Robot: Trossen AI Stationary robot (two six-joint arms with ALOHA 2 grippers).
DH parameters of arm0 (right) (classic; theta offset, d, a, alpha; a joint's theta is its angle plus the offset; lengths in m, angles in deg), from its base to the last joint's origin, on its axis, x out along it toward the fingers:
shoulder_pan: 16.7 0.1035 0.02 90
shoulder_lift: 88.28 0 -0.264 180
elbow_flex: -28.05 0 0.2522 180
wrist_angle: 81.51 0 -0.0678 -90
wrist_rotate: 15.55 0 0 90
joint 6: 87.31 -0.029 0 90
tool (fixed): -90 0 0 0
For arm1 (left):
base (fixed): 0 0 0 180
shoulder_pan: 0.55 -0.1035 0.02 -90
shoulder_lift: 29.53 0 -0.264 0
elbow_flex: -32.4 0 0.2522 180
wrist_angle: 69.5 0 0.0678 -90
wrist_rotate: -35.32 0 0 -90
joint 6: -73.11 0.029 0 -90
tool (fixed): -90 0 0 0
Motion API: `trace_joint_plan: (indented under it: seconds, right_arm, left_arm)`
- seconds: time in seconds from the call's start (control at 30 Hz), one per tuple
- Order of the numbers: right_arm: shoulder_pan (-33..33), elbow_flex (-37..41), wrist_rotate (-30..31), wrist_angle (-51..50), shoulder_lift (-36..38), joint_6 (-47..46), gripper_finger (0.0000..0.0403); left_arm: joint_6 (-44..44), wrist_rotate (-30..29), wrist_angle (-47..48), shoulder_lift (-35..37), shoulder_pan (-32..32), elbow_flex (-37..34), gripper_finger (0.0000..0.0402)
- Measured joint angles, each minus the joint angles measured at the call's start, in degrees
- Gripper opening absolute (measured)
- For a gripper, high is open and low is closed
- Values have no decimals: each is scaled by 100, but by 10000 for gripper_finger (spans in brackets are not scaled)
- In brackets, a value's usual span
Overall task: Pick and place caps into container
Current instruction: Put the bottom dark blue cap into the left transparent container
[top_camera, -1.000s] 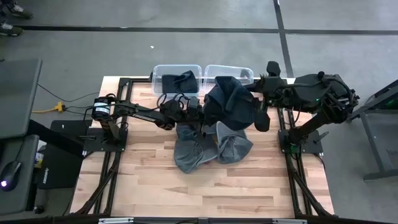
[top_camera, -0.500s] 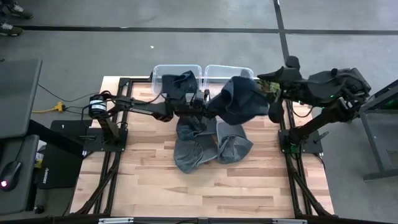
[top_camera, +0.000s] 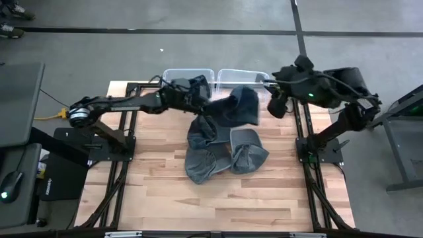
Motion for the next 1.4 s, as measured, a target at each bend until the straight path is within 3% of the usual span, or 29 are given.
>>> trace_joint_plan:
  seconds: [0.37,0.8,0.93,1.13,1.4]
  right_arm:
    - [-1183,227,-909,596,-428,608,221]
    - [-2795,4090,-2907,4856,501,1837,221]
    - [-3186,5187,-4071,5981,1008,1939,221]
    - [-3361,6662,-5123,7117,1613,1923,221]
    - [-3358,7844,-5540,8715,1985,1775,227]
  left_arm:
    - [875,295,1767,912,-722,7,8]
    - [1523,618,2486,950,-1102,7,8]
    - [1582,647,2599,948,-1338,9,8]
    - [1545,806,2711,948,-1482,9,8]
    - [1244,917,2646,948,-1480,9,8]
